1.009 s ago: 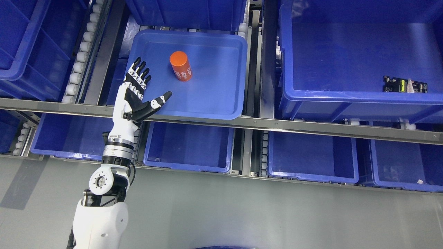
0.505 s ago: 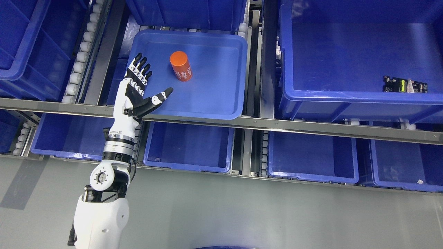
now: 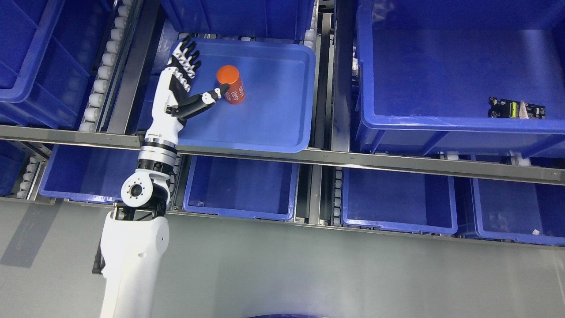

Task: Grab orange capacitor from left shelf to right desk
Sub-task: 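Close the left hand fingers around the orange capacitor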

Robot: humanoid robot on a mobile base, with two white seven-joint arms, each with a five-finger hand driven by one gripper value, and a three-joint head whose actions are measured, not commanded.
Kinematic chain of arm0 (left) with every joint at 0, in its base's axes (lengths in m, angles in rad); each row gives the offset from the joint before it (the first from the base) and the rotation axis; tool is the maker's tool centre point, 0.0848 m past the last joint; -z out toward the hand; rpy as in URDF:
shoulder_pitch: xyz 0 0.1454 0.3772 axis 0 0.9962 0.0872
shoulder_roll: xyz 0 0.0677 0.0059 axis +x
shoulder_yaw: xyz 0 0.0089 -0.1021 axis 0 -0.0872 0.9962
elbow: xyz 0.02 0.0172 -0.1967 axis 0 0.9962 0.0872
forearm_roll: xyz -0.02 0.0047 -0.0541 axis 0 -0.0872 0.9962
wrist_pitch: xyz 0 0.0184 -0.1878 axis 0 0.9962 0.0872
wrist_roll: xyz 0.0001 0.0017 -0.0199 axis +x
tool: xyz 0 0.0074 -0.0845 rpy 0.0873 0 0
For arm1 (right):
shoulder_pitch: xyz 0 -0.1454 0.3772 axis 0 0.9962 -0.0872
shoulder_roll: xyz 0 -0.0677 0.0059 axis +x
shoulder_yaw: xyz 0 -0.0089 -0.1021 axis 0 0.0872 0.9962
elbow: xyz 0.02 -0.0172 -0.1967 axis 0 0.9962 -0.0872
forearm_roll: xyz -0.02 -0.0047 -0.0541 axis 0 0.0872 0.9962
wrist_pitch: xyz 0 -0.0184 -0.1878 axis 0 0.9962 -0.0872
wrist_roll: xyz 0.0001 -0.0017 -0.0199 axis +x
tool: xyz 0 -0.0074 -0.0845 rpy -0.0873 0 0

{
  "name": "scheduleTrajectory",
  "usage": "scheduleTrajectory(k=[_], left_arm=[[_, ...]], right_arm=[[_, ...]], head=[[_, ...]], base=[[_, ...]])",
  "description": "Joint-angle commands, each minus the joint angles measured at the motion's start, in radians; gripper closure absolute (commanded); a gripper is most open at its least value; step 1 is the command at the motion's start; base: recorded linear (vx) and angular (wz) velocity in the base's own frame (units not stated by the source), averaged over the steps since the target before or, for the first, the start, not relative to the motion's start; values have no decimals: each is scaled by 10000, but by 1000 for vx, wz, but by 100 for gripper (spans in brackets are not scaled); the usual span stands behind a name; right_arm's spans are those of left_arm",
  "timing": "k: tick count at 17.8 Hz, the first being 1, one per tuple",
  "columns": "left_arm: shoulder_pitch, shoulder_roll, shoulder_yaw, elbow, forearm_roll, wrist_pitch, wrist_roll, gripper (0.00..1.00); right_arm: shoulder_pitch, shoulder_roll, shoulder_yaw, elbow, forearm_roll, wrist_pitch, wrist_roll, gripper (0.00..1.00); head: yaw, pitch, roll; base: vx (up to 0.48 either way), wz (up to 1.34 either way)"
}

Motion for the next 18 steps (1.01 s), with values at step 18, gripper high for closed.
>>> scheduleTrajectory(k=[18], left_arm=[[-2025, 175, -642, 4271, -965, -124, -863, 22]], right_arm=[[231, -175, -107, -175, 61, -6, 0, 0]], head=[[0, 0, 0]], base=[[0, 0]])
